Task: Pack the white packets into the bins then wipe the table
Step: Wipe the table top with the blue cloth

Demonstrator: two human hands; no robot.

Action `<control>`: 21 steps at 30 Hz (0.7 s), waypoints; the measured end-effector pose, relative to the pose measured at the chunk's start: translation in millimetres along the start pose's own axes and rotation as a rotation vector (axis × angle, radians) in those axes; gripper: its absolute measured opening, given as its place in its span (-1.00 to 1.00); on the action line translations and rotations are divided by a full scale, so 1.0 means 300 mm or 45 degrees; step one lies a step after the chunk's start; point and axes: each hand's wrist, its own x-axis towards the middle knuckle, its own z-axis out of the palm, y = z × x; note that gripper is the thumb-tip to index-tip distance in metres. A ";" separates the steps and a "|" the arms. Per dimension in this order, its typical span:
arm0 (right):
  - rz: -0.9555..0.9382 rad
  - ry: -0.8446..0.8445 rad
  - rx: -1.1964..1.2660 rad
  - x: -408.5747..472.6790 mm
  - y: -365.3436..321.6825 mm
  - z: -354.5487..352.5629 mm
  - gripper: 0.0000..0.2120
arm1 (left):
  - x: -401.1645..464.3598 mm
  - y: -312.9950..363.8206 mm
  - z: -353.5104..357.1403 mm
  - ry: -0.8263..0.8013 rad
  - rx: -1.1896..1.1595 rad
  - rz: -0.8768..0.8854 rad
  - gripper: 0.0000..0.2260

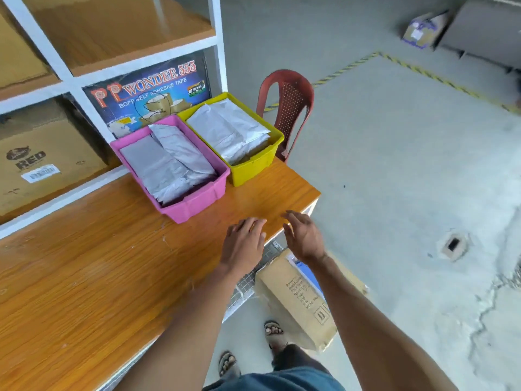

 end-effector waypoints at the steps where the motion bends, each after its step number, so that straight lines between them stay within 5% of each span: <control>1: 0.066 0.001 -0.016 -0.062 0.001 -0.001 -0.70 | -0.027 0.014 0.022 -0.057 -0.013 0.025 -0.69; 10: 0.543 -0.045 -0.030 -0.516 0.090 -0.001 -0.77 | -0.151 0.171 0.194 -0.529 -0.114 0.201 -0.63; 21: 0.946 -0.192 0.036 -0.605 0.385 0.155 -0.70 | -0.046 0.245 0.616 -0.688 -0.101 0.112 -0.67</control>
